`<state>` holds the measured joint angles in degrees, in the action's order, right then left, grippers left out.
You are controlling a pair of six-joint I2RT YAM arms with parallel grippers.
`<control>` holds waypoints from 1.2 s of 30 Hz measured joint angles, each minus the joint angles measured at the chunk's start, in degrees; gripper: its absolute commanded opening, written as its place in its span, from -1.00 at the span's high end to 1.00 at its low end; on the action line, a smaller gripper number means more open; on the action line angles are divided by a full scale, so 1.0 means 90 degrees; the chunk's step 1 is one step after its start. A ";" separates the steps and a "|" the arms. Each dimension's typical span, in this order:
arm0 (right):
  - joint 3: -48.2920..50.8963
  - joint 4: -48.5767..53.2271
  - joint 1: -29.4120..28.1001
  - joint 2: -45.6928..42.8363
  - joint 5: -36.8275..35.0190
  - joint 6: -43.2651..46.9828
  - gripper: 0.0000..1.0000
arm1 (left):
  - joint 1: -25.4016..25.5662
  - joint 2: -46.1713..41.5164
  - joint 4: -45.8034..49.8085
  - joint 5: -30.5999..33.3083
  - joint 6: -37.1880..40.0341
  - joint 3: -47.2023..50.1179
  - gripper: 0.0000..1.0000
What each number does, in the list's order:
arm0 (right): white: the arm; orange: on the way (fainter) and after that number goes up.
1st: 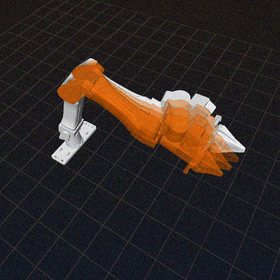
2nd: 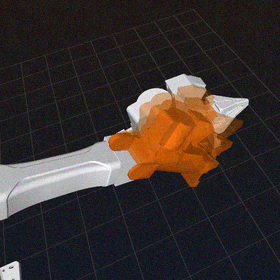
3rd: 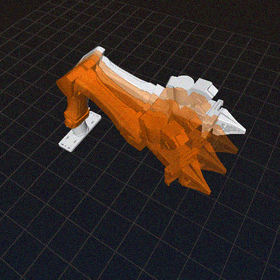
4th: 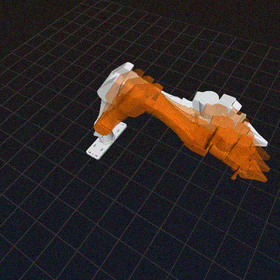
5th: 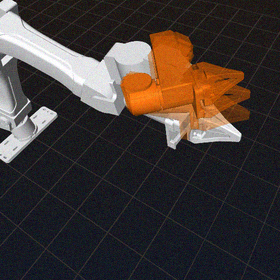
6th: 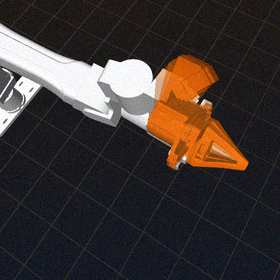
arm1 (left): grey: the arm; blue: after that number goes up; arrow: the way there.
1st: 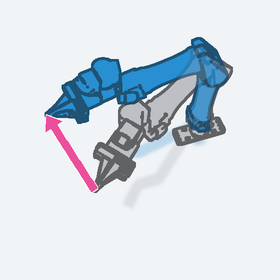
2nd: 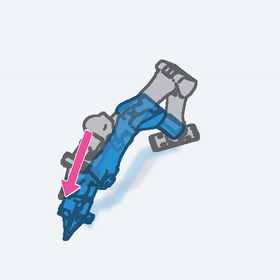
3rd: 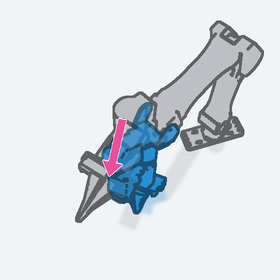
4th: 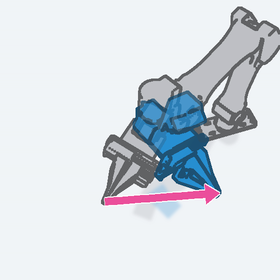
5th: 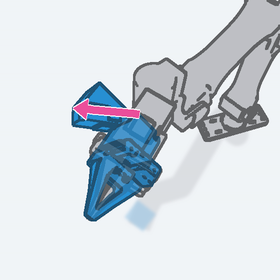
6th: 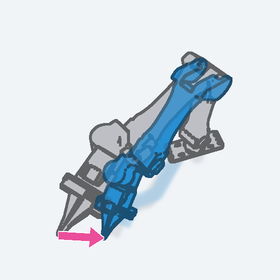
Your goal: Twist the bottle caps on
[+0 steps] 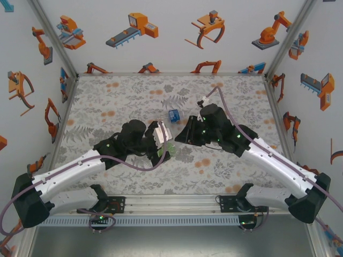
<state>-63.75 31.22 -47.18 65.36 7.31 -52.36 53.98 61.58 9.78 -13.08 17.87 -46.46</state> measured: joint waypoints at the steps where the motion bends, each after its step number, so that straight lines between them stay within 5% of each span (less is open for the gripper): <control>1: -0.0039 0.0112 0.0027 0.0027 -0.0090 0.0104 1.00 | 0.0000 0.0000 -0.0005 0.0036 0.0000 0.0000 -0.94; 12: -0.0852 0.0823 0.1015 0.0663 -0.0862 0.1829 1.00 | -0.0182 -0.0092 0.0056 0.0566 -0.0209 0.0000 -0.94; 23: -0.2249 0.0957 0.2176 0.2307 -0.1462 0.3803 1.00 | -0.1404 -0.0901 -0.0180 0.0262 -0.1069 0.0408 -0.94; 36: -0.3684 0.0933 0.2805 0.4250 -0.1438 0.4809 0.90 | -0.1603 -0.0991 0.0294 0.0551 -0.1489 0.0274 -0.94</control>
<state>-96.90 39.62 -21.93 103.61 -5.63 -9.08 39.55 52.66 12.43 -8.12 4.47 -43.99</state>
